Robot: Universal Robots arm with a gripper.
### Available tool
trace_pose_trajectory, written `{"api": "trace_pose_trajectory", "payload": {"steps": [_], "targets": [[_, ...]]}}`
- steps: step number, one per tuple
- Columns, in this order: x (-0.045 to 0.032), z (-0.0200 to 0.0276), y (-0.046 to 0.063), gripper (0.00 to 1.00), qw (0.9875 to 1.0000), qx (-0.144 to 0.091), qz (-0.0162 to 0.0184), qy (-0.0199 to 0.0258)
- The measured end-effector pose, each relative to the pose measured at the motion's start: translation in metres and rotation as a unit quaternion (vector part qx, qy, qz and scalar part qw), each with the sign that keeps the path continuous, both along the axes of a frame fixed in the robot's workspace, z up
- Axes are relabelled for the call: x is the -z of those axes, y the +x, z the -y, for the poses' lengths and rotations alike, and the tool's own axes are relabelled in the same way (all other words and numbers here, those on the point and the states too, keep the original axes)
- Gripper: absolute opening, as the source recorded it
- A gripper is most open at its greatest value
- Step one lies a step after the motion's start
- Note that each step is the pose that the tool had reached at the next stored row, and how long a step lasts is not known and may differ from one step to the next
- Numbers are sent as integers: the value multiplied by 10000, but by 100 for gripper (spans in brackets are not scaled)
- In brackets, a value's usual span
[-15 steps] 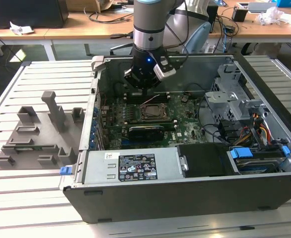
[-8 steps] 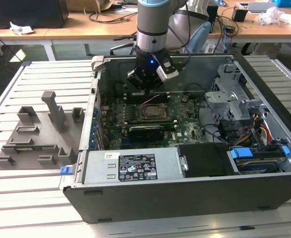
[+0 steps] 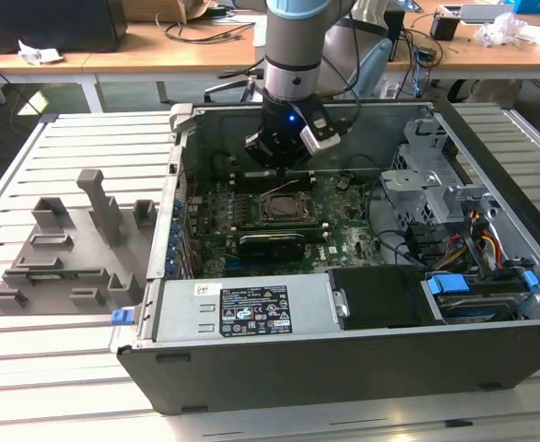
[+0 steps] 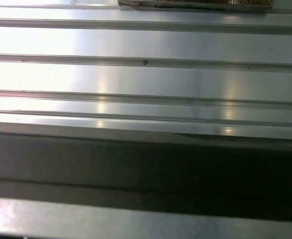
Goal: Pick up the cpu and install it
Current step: 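Install the first cpu locking lever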
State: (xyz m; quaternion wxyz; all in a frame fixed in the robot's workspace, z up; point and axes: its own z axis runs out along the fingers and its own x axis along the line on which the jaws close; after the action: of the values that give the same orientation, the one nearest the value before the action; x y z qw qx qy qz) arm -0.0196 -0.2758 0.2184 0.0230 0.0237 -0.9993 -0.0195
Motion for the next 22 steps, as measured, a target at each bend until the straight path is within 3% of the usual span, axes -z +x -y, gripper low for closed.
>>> {"api": "trace_pose_trajectory", "payload": {"steps": [1, 2, 3, 10, 11, 17, 22], "targets": [[10, 0, 23, 11, 10000, 0, -1, 0], [65, 0, 139, 11, 10000, 1, -3, 0], [136, 10, 168, 11, 10000, 31, -4, 1], [159, 44, 198, 11, 10000, 81, -4, -4], [169, 45, 201, 11, 10000, 89, 0, 11], [175, 48, 219, 11, 10000, 96, -4, -4], [127, 44, 219, 11, 10000, 96, -2, -1]]}}
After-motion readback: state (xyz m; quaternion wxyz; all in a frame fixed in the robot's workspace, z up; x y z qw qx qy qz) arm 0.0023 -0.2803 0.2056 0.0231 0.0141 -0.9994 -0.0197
